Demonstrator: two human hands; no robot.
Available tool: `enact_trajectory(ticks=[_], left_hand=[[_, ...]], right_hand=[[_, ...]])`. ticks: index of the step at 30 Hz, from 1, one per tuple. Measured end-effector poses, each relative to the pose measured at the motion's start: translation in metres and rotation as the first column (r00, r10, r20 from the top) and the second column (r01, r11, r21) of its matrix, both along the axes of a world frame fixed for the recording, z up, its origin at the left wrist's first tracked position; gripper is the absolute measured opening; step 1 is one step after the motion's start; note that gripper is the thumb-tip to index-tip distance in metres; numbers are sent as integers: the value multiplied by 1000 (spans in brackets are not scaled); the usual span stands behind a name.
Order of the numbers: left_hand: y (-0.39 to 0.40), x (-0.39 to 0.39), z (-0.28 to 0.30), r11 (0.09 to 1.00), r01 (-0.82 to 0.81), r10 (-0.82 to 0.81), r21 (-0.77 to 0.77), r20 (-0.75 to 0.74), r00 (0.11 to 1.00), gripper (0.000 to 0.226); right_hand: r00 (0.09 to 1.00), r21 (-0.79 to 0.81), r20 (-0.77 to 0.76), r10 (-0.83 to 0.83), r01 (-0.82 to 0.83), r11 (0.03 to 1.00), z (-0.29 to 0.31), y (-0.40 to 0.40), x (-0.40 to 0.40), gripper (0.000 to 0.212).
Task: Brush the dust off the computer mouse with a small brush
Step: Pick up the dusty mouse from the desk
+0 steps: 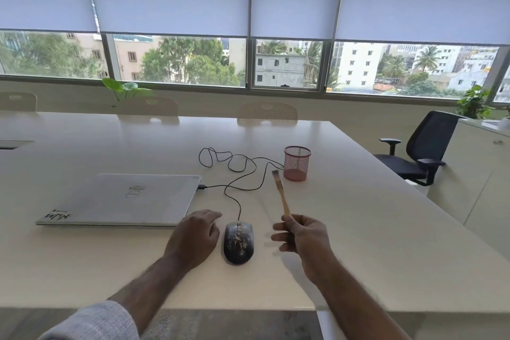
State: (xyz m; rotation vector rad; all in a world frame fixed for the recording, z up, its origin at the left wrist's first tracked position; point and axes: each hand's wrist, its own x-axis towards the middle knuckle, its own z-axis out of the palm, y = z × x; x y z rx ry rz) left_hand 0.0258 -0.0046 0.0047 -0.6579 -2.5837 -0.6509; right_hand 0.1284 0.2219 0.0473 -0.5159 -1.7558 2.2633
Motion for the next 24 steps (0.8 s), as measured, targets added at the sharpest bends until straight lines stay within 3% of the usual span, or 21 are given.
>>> enact_trajectory(ticks=[2, 4, 6, 7, 9, 11, 14, 24], left_hand=[[-2, 7, -1, 995, 19, -10, 93, -92, 996, 32], [-5, 11, -1, 980, 36, -20, 196, -87, 996, 35], [-12, 15, 1, 949, 90, -119, 301, 79, 990, 49], [-17, 16, 2, 943, 121, -195, 309, 222, 955, 72], [-24, 20, 7, 967, 205, -253, 154, 455, 854, 131], [-26, 22, 8, 965, 237, -158, -111, 474, 866, 156], [-16, 23, 8, 956, 199, -84, -217, 446, 891, 157], [11, 18, 26, 967, 159, -23, -197, 556, 831, 137]], right_hand=[[1000, 36, 22, -3, 2, 999, -1, -4, 3, 15], [999, 61, 45, -16, 13, 998, -1, -8, 5, 14], [997, 61, 67, -24, 20, 998, 1, -11, 7, 13], [997, 60, 80, -24, 19, 998, 1, -12, 7, 13], [993, 73, 113, -21, 13, 997, 1, -17, 8, 12], [990, 118, 142, -24, 7, 993, -2, -24, 8, 13], [986, 190, 163, -37, 6, 982, -7, -34, 5, 15], [974, 352, 221, -39, -43, 935, -7, -50, -4, 23]])
